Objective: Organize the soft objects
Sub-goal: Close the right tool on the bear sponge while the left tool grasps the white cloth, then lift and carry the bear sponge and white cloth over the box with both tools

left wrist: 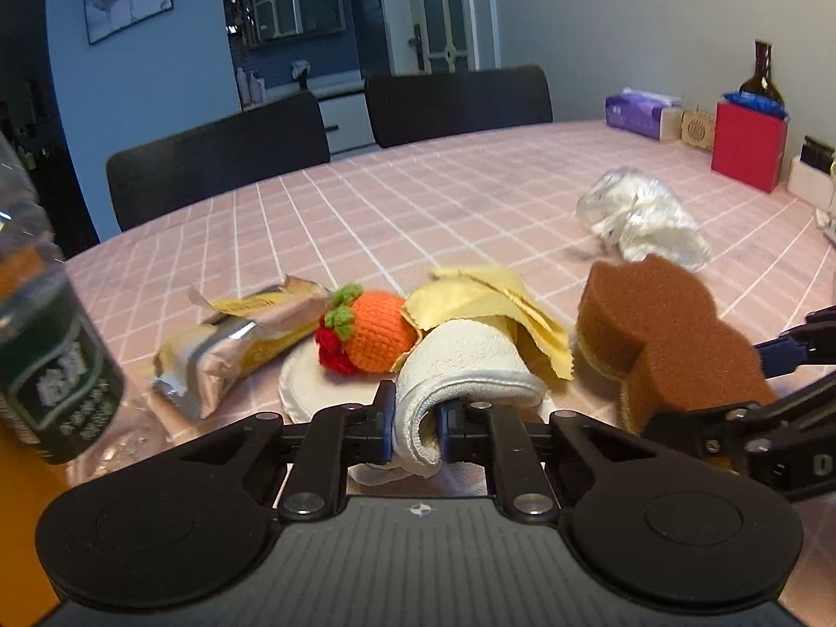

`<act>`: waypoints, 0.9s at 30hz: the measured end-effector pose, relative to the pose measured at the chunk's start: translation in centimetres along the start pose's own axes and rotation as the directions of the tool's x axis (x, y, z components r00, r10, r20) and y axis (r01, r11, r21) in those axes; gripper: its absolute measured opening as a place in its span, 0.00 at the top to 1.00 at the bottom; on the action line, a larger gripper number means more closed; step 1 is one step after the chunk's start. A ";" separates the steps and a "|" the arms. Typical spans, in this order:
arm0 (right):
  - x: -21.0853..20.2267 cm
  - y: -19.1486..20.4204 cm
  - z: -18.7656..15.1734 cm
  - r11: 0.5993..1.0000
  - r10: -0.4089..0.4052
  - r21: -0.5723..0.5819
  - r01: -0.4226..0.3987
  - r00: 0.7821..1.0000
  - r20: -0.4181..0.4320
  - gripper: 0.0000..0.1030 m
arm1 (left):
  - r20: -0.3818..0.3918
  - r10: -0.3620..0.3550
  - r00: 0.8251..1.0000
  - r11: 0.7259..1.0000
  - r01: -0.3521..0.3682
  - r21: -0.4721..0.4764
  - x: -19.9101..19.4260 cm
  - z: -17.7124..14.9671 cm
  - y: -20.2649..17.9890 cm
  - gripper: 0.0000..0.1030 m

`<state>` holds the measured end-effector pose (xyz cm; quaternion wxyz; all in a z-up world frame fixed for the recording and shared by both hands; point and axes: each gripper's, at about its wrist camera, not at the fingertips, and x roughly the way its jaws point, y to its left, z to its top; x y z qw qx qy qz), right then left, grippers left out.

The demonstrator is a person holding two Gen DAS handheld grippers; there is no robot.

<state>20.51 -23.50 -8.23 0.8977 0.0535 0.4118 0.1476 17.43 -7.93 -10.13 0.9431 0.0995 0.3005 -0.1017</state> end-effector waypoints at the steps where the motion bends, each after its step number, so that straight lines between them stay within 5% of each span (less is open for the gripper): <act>1: -0.4 0.1 0.1 1.000 0.002 -0.001 -0.002 1.000 0.009 0.29 | 0.008 -0.007 1.000 1.000 0.007 -0.003 -0.6 0.1 0.0 0.84; 21: -6.8 2.2 -0.4 0.997 0.025 -0.069 -0.018 0.994 0.103 0.29 | 0.109 -0.063 0.992 0.996 0.069 -0.051 -11.5 -0.1 0.4 0.84; 27: -7.5 3.1 -0.9 0.996 0.028 -0.091 -0.019 0.994 0.106 0.29 | 0.151 -0.097 0.984 0.985 0.117 -0.127 -14.5 -0.3 2.1 0.84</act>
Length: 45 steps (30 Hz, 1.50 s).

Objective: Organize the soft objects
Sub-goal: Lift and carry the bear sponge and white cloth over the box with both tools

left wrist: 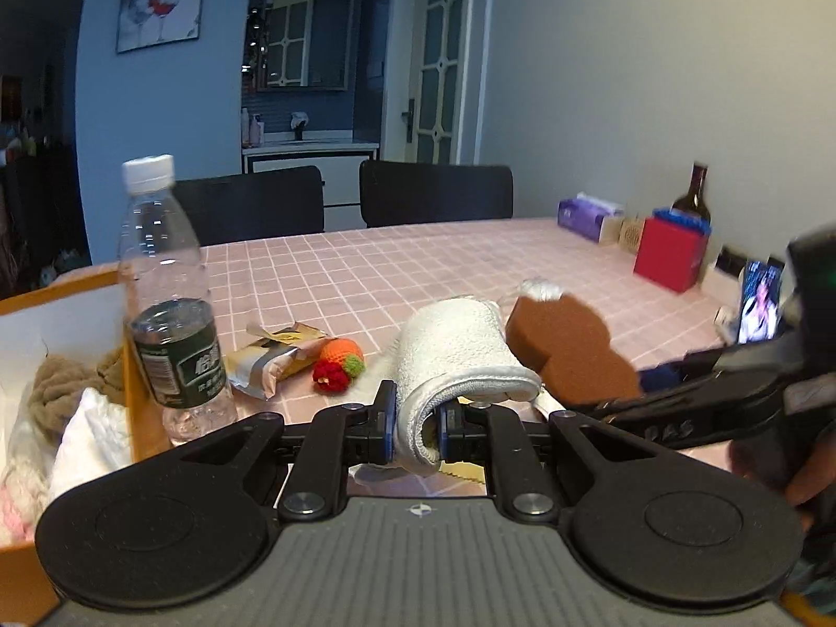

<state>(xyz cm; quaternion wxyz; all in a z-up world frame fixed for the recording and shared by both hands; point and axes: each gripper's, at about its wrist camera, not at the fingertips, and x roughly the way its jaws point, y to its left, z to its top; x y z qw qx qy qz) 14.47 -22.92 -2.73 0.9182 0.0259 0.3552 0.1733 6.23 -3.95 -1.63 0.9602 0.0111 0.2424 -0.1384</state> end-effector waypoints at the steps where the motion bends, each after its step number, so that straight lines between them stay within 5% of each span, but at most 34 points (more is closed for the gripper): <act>1: -0.1 0.2 -0.1 1.000 0.005 -0.003 -0.005 1.000 0.000 0.29 | 0.009 0.010 1.000 1.000 -0.010 0.000 -0.5 0.0 0.1 0.84; 18: -5.3 6.4 1.0 0.980 0.151 -0.140 -0.139 0.985 0.078 0.29 | 0.179 0.147 0.973 0.989 -0.147 -0.014 -9.5 0.7 2.3 0.84; 32: -6.5 14.4 4.2 0.891 0.348 -0.341 -0.301 0.933 0.086 0.30 | 0.218 0.367 0.904 0.929 -0.368 -0.038 -13.9 1.3 7.6 0.84; 35: -5.8 16.6 5.2 0.854 0.410 -0.373 -0.363 0.910 0.053 0.30 | 0.206 0.396 0.895 0.917 -0.397 -0.038 -13.7 2.0 8.6 0.84; 38: -4.0 18.7 6.3 0.821 0.453 -0.388 -0.419 0.891 -0.003 0.30 | 0.143 0.380 0.914 0.925 -0.378 -0.044 -12.6 2.6 10.7 0.84; 42: -0.6 21.3 7.5 0.801 0.460 -0.382 -0.461 0.882 -0.102 0.30 | 0.027 0.372 0.928 0.927 -0.370 -0.061 -10.5 2.8 13.8 0.84; 45: 2.1 23.4 8.3 0.798 0.439 -0.382 -0.467 0.884 -0.162 0.30 | -0.029 0.386 0.922 0.922 -0.386 -0.030 -8.6 3.0 15.3 0.84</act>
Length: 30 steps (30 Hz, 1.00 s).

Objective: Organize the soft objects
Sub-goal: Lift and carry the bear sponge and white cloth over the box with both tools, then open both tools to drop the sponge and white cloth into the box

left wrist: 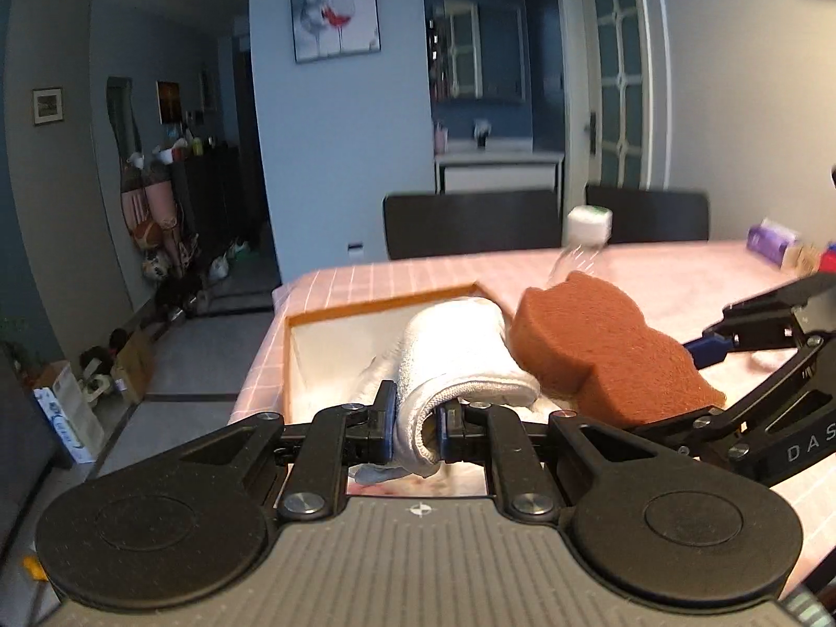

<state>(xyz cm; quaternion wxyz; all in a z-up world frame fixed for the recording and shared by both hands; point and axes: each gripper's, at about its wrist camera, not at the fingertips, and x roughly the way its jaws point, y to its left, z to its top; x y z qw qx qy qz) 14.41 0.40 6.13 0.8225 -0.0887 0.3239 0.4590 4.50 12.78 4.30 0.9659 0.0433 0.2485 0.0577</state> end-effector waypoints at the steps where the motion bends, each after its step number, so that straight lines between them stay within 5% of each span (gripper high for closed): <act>1: 1.1 0.3 0.3 1.000 -0.008 -0.010 0.008 1.000 -0.017 0.30 | -0.012 0.011 1.000 1.000 -0.011 0.013 0.4 -0.3 0.4 0.84; 5: 4.9 0.4 1.6 0.998 -0.047 -0.050 0.042 0.994 -0.094 0.30 | -0.062 0.055 0.997 0.993 -0.047 0.111 3.0 -0.3 0.8 0.84; 15: 10.3 0.4 2.5 0.986 -0.090 -0.155 0.055 0.970 -0.226 0.29 | -0.249 0.085 0.965 0.942 0.003 0.335 6.4 -2.7 -0.7 0.84; 23: 11.9 1.5 2.3 0.973 -0.115 -0.227 0.049 0.952 -0.284 0.27 | -0.336 0.074 0.939 0.924 0.062 0.377 7.3 -3.8 -0.7 0.81; 30: 11.8 1.7 2.8 0.967 -0.119 -0.252 0.047 0.954 -0.277 0.25 | -0.358 0.053 0.932 0.942 0.072 0.327 7.0 -3.3 0.2 0.69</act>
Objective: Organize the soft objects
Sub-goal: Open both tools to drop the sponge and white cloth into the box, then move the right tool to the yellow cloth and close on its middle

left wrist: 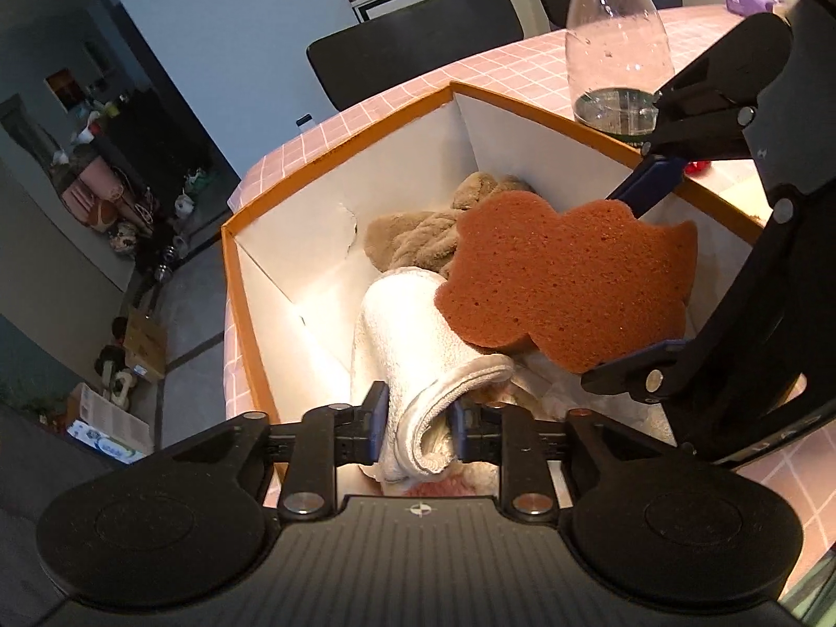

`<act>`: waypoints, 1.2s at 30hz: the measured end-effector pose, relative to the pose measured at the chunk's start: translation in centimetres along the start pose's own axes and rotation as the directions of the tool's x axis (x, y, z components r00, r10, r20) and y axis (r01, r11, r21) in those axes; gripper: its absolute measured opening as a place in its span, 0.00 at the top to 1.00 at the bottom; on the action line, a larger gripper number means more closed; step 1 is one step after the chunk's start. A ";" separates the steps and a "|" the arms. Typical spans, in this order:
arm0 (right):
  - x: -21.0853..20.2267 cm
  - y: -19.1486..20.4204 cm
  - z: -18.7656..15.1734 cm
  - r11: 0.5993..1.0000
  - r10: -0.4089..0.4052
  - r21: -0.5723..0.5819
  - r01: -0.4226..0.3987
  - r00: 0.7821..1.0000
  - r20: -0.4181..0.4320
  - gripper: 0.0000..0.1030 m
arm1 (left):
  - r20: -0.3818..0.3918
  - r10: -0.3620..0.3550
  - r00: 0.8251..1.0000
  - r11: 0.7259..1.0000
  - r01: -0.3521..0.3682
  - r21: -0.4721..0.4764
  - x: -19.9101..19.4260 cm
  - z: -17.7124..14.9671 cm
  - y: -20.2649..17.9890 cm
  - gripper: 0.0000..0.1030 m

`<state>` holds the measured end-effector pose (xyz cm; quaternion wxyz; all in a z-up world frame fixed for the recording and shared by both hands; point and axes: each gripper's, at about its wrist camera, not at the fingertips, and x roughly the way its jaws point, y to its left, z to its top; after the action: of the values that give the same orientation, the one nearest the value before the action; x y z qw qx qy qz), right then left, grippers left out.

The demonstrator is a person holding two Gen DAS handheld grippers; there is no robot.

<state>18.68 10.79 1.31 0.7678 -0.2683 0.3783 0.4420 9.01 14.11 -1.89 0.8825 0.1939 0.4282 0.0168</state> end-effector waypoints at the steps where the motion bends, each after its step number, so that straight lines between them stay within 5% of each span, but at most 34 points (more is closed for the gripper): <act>1: -0.2 0.0 0.1 1.000 0.002 -0.004 -0.002 1.000 0.006 0.25 | 0.004 -0.001 1.000 1.000 0.001 -0.001 -0.2 0.0 0.1 0.66; 4: -0.9 0.2 0.2 1.000 0.001 -0.031 -0.001 1.000 0.024 0.13 | 0.022 -0.003 1.000 1.000 0.003 0.002 -1.0 0.3 0.3 0.53; 10: -3.1 1.2 -0.6 0.995 -0.034 -0.094 0.039 0.998 0.057 0.12 | 0.062 0.025 0.998 0.999 -0.027 0.024 -2.9 0.5 0.0 0.47; 21: -7.2 0.7 -3.5 0.987 -0.128 -0.082 0.140 0.982 0.138 0.06 | 0.197 0.016 0.980 0.998 -0.004 -0.057 -6.1 1.4 -1.1 0.45; 29: -9.3 -1.4 -6.9 0.986 -0.166 -0.009 0.169 0.976 0.140 0.06 | 0.259 -0.032 0.965 0.999 0.030 0.013 -7.4 2.6 -4.8 0.45; 36: -11.4 -4.9 -11.3 0.979 -0.184 0.108 0.172 0.976 0.116 0.06 | 0.330 -0.129 0.935 0.991 0.111 0.074 -8.5 3.7 -9.5 0.45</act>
<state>15.43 -5.34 4.63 0.8387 -0.2350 0.3248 0.3685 5.16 2.43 3.15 0.9361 0.1912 0.2836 -0.0819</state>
